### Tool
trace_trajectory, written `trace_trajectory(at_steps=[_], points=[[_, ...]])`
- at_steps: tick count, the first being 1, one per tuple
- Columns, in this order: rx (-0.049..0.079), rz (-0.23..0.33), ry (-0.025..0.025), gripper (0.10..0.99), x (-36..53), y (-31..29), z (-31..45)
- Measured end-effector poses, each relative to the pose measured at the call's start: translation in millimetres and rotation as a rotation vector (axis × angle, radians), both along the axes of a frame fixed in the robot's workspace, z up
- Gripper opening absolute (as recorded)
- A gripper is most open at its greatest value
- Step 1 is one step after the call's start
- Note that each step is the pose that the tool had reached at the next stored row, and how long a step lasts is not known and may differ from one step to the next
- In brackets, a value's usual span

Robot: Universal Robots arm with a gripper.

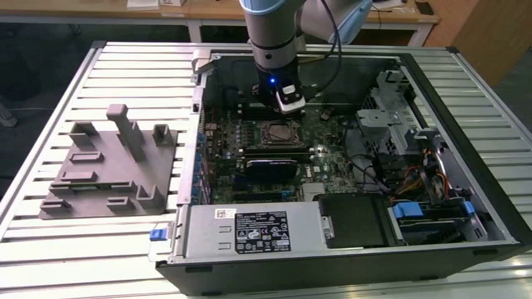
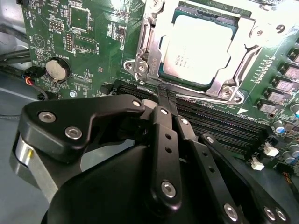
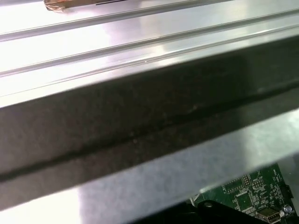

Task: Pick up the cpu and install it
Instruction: 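Install the first cpu locking lever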

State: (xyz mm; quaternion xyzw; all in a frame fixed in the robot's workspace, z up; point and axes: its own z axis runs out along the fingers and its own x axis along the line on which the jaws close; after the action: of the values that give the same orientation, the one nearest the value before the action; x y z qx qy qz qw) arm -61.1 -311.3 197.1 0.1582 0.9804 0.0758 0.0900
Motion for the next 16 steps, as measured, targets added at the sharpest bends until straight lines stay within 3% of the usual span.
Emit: trace_trajectory(at_steps=[11, 16], points=[[0.000, -0.009, -0.0009, 0.106, -0.5, 1.8, -1.3], [0.000, -0.009, -0.0053, 0.106, -0.6, 1.9, -3.1]])
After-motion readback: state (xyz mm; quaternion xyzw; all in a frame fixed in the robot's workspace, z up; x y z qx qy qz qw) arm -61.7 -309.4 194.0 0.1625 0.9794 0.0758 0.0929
